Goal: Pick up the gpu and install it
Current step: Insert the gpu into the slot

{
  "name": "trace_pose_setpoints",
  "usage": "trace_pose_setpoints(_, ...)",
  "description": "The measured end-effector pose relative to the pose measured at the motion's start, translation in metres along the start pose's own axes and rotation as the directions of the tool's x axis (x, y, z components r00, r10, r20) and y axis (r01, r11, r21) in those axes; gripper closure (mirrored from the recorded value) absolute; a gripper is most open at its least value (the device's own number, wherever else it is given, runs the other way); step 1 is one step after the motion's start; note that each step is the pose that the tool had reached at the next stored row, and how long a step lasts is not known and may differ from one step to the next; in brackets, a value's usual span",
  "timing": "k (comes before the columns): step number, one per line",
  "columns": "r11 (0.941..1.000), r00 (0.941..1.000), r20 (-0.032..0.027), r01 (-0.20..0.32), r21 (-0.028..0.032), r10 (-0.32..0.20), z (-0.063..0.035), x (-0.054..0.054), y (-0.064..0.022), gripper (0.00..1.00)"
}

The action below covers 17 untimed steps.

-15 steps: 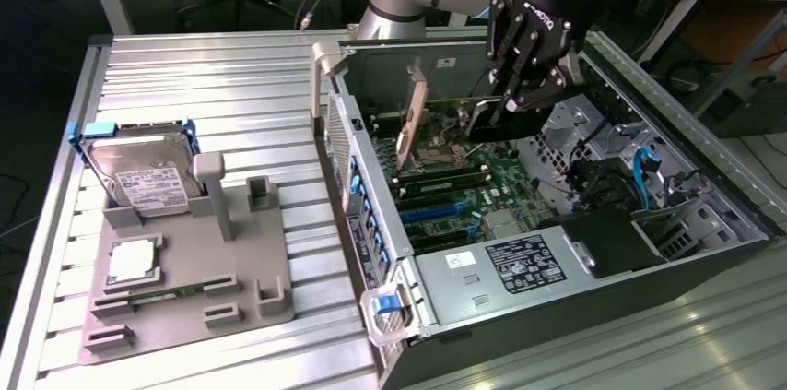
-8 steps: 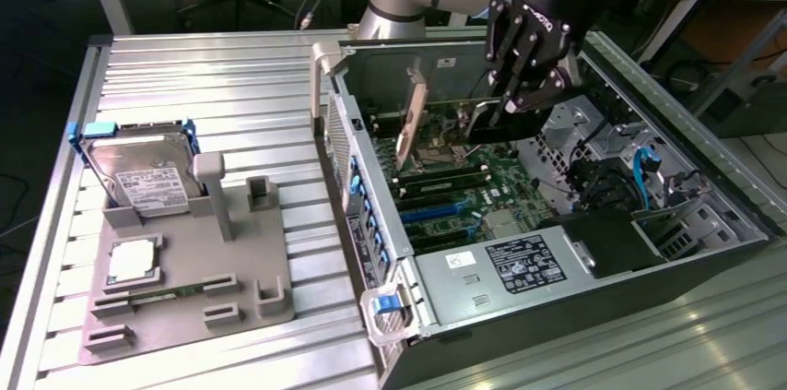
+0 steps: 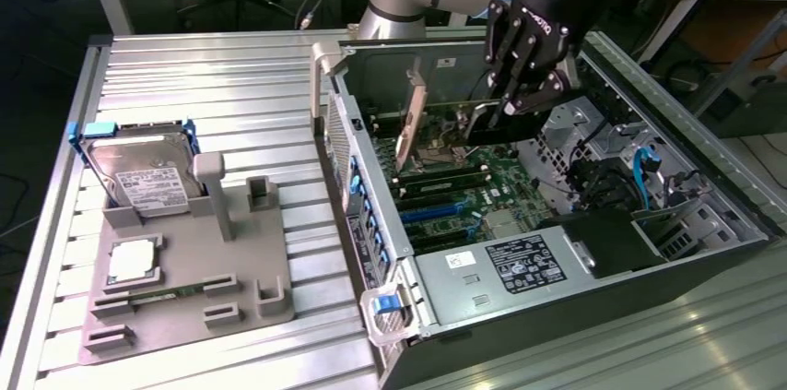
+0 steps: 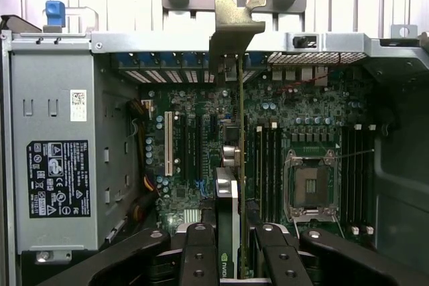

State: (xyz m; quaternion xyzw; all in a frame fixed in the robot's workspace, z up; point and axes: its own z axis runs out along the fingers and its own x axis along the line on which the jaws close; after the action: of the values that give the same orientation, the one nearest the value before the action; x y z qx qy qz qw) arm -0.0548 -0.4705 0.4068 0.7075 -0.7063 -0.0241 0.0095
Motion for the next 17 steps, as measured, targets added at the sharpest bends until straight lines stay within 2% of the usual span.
trace_pose_setpoints(17,1.0000,1.0000,0.0001,0.000,0.0001,0.000,0.0046,0.0001,-0.0002,0.73)
